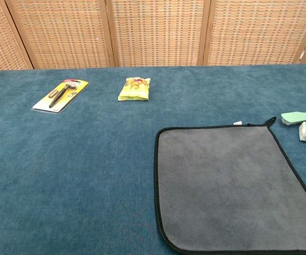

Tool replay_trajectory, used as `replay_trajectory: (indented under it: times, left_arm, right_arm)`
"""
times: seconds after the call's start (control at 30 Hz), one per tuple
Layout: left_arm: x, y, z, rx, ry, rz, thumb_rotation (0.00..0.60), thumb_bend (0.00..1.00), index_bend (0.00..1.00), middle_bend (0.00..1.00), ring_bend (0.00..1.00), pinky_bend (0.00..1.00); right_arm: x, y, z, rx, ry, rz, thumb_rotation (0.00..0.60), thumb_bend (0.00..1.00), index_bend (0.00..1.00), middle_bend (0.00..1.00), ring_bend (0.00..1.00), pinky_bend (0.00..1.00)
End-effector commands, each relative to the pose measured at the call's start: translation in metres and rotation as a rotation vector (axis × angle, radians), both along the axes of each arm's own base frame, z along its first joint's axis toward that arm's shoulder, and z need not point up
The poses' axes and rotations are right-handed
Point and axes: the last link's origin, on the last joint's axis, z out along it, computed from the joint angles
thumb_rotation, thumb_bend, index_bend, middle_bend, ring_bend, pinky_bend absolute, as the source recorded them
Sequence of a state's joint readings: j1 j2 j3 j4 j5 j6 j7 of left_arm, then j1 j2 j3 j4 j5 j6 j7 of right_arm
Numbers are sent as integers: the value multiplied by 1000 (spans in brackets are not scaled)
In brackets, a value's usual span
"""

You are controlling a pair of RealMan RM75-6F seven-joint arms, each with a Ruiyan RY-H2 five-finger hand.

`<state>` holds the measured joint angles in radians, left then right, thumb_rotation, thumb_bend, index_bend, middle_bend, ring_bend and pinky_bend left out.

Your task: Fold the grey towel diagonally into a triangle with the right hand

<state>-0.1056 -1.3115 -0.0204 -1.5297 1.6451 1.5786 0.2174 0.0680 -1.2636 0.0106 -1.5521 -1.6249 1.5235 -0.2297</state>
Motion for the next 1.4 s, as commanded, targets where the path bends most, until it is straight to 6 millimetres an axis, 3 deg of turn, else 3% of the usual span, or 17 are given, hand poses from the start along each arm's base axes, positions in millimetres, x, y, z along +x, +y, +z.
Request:
replay_trajectory:
  times: [0.03, 1.17, 1.4]
  left_arm:
    - [0, 0, -1, -2, 2, 0, 600, 164, 0, 0, 0, 0]
    - [2, -2, 2, 6, -5, -6, 600, 164, 0, 0, 0, 0]
    - [1, -2, 3, 9, -14, -2, 600, 164, 0, 0, 0, 0]
  right_arm:
    - [0, 0, 0, -1, -1, 0, 600, 27, 0, 0, 0, 0]
    - [6, 5, -4, 21, -6, 21, 600, 27, 0, 0, 0, 0]
    - [11, 16, -19, 108, -7, 14, 600, 27, 0, 0, 0, 0]
